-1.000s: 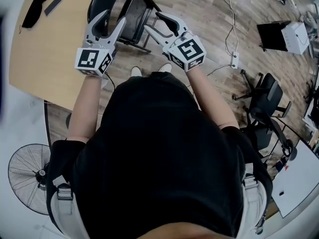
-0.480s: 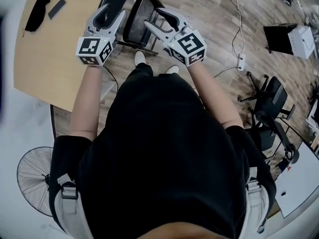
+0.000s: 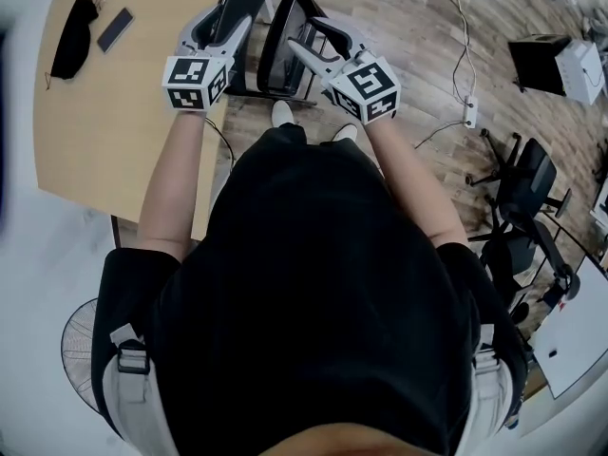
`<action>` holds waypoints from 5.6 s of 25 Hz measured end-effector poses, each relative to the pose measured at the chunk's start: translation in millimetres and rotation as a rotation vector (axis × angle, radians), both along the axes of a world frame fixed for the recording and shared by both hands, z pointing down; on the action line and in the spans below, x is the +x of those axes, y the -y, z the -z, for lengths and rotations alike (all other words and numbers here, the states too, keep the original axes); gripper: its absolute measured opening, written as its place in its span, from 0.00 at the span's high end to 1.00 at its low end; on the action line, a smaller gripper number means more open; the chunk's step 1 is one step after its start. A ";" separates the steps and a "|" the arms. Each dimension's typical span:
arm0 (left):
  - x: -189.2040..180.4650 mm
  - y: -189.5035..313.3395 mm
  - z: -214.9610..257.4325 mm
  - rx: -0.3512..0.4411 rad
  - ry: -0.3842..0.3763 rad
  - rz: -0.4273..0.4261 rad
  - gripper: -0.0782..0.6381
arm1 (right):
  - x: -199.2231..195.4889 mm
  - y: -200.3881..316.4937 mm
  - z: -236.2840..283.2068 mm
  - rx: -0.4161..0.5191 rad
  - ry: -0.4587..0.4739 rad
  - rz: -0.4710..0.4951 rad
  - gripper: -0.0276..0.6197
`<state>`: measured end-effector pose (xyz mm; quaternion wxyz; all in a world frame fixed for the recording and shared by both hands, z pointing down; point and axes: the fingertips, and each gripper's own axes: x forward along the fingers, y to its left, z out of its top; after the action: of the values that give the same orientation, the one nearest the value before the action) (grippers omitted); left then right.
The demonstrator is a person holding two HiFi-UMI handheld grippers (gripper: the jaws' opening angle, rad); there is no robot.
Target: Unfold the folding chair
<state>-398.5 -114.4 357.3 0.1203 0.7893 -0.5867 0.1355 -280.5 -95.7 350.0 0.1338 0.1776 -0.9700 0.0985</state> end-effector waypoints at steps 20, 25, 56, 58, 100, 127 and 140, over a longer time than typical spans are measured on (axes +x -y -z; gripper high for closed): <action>-69.7 58.5 -98.4 -0.291 0.009 0.002 0.58 | -70.7 40.5 -42.7 -0.056 -0.064 -0.067 0.65; -75.2 66.1 -128.4 -0.421 -0.011 0.010 0.58 | -74.8 47.4 -50.9 -0.077 -0.082 -0.078 0.65; -61.9 72.9 -201.1 -0.778 -0.083 -0.002 0.77 | -37.0 66.6 -105.2 -0.245 -0.215 -0.239 0.65; -62.4 72.5 -200.9 -0.787 -0.093 0.002 0.78 | -32.1 65.9 -109.8 -0.260 -0.222 -0.259 0.65; 181.1 64.1 -142.8 -0.826 0.014 -0.070 0.78 | 148.4 56.4 -270.1 -0.648 -0.253 -0.554 0.65; 201.9 68.4 -143.9 -0.826 -0.043 -0.028 0.78 | 122.4 91.8 -353.3 -0.796 -0.322 -0.704 0.57; 196.3 66.8 -142.8 -0.821 -0.066 -0.034 0.78 | 128.5 88.4 -346.9 -0.800 -0.330 -0.715 0.68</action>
<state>-202.2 -181.1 500.1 0.4416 0.6894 -0.4665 0.3349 -152.0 -184.1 696.9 0.2991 0.4437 -0.7027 0.4688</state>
